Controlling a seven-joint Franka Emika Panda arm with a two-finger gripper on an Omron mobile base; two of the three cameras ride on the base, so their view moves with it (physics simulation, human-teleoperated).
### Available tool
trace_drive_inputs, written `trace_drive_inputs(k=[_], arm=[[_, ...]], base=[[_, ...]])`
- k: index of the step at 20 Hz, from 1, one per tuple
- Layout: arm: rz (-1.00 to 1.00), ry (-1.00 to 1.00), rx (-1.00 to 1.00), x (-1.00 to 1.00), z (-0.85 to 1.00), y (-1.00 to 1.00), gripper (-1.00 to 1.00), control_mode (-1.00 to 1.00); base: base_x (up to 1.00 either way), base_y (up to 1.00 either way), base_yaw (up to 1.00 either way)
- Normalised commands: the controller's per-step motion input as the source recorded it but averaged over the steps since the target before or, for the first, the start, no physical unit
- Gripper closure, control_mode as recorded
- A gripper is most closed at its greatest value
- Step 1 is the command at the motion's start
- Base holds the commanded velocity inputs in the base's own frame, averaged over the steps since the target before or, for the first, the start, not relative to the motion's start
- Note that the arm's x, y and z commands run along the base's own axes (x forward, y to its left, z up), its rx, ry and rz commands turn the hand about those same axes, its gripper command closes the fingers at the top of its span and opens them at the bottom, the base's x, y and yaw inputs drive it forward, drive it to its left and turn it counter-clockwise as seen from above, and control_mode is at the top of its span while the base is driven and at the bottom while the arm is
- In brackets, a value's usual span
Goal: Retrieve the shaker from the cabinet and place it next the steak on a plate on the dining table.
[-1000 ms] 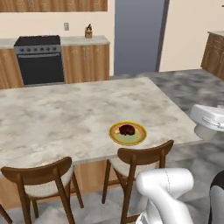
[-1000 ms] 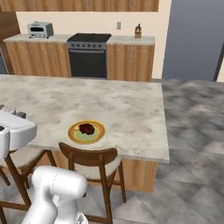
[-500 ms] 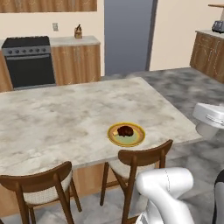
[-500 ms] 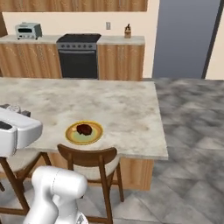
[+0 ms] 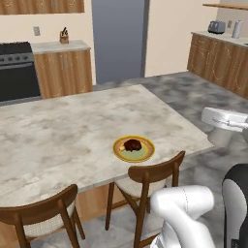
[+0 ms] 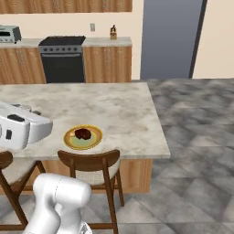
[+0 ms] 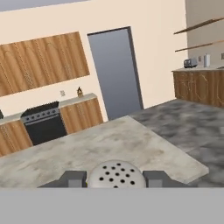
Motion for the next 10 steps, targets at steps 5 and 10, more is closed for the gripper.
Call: trace_drive_inputs(k=[5,10], arm=[[0.15,0.00,0.00,1.00,-0.45,-0.28,1.00,-1.00],[0.36,-0.02,-0.13,0.95,-0.45,-0.32,1.00,-1.00]], base=[[0.00,0.00,0.00],[0.00,0.00,0.00]])
